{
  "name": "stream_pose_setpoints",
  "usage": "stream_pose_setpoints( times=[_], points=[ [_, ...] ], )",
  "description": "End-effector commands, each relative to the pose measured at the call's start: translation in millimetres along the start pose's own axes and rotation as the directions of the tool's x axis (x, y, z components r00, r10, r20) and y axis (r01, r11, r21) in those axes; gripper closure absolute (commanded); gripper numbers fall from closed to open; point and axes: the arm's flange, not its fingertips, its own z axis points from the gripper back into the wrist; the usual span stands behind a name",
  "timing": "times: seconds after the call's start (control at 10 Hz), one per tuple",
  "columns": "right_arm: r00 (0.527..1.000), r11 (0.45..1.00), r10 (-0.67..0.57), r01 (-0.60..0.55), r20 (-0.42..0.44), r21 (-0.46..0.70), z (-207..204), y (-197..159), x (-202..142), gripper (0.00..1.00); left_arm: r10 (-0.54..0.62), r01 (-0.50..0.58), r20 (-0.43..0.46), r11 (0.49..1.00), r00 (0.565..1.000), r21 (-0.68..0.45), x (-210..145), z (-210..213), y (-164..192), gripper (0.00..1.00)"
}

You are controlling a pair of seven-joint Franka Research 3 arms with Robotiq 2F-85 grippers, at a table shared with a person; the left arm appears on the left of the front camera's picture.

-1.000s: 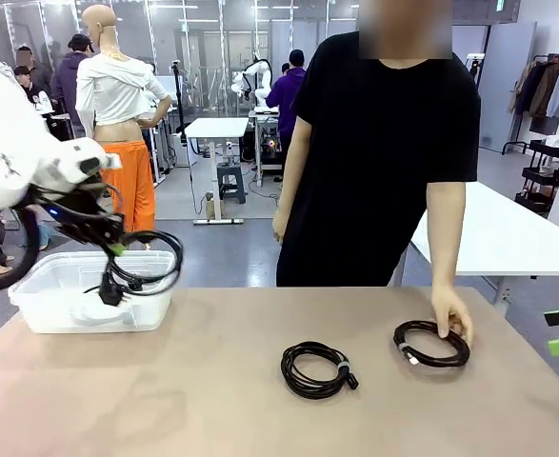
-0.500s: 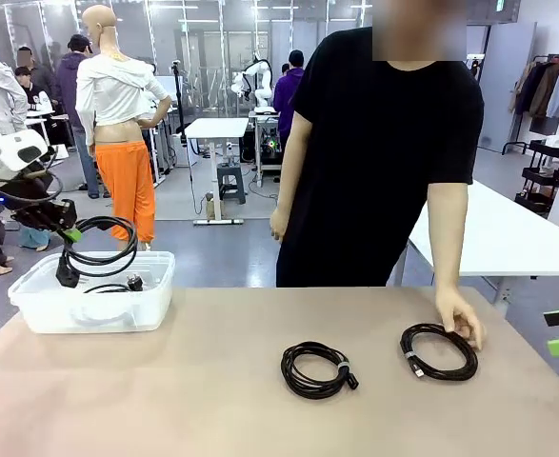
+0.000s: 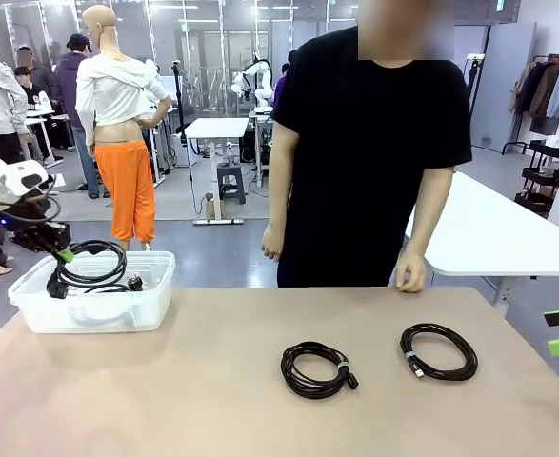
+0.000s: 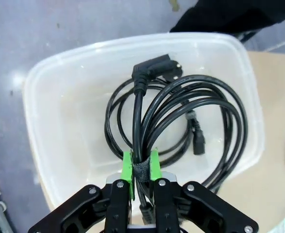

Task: Organize and store the cables.
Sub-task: Place the Power Cable into the Organizing box.

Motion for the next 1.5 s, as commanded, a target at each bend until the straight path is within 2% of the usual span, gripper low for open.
stream_pose_setpoints(
  times=[0.0, 0.2, 0.3, 0.6, 0.7, 0.8, 0.9, 1.1, 1.3, 1.4],
  points=[
    [1.0, 1.0, 0.013, -0.013, 0.019, -0.001, -1.2, -1.5, -0.2, 0.0, 0.02, -0.022, 0.036, 0.998, 0.999, 0.055, 8.3, -21.6, 2.2, 0.84],
    [1.0, 1.0, 0.013, -0.013, 0.019, -0.001, -1.2, -1.5, -0.2, 0.0, 0.051, -0.051, 0.007, 0.996, 0.999, 0.068, 1.6, -35.9, 8.6, 0.84],
    [1.0, 1.0, 0.013, -0.013, 0.019, -0.001, -1.2, -1.5, -0.2, 0.0, 0.053, -0.053, 0.014, 0.998, 0.999, 0.042, -0.6, -37.4, 9.1, 0.84],
    [1.0, 1.0, 0.013, -0.013, 0.019, -0.001, -1.2, -1.5, -0.2, 0.0, 0.061, -0.062, 0.008, 0.996, 0.998, 0.065, -6.9, -38.9, 7.6, 0.84],
    [1.0, 1.0, 0.013, -0.013, 0.019, -0.001, -1.2, -1.5, -0.2, 0.0, 0.075, -0.076, 0.018, 0.995, 0.997, 0.063, -6.1, -39.2, 6.4, 0.58],
    [1.0, 1.0, 0.013, -0.013, 0.019, -0.001, -1.2, -1.5, -0.2, 0.0, 0.082, -0.083, 0.02, 0.995, 0.996, 0.053, -6.0, -36.1, 5.1, 0.49],
    [1.0, 1.0, 0.013, -0.013, 0.019, -0.001, -1.2, -1.5, -0.2, 0.0, 0.081, -0.082, 0.023, 0.996, 0.996, 0.047, -6.2, -32.6, 3.0, 0.22],
    [1.0, 1.0, 0.013, -0.013, 0.019, -0.001, -1.2, -1.5, -0.2, 0.0, 0.075, -0.077, 0.037, 0.996, 0.996, 0.052, -7.3, -25.7, -2.1, 0.0],
    [1.0, 1.0, 0.013, -0.013, 0.019, -0.001, -1.2, -1.5, -0.2, 0.0, 0.075, -0.078, 0.05, 0.995, 0.996, 0.061, -9.9, -21.1, -5.8, 0.0],
    [1.0, 1.0, 0.013, -0.013, 0.019, -0.001, -1.2, -1.5, -0.2, 0.0, 0.077, -0.08, 0.053, 0.995, 0.996, 0.063, -11.4, -19.6, -8.3, 0.04]
  ],
)
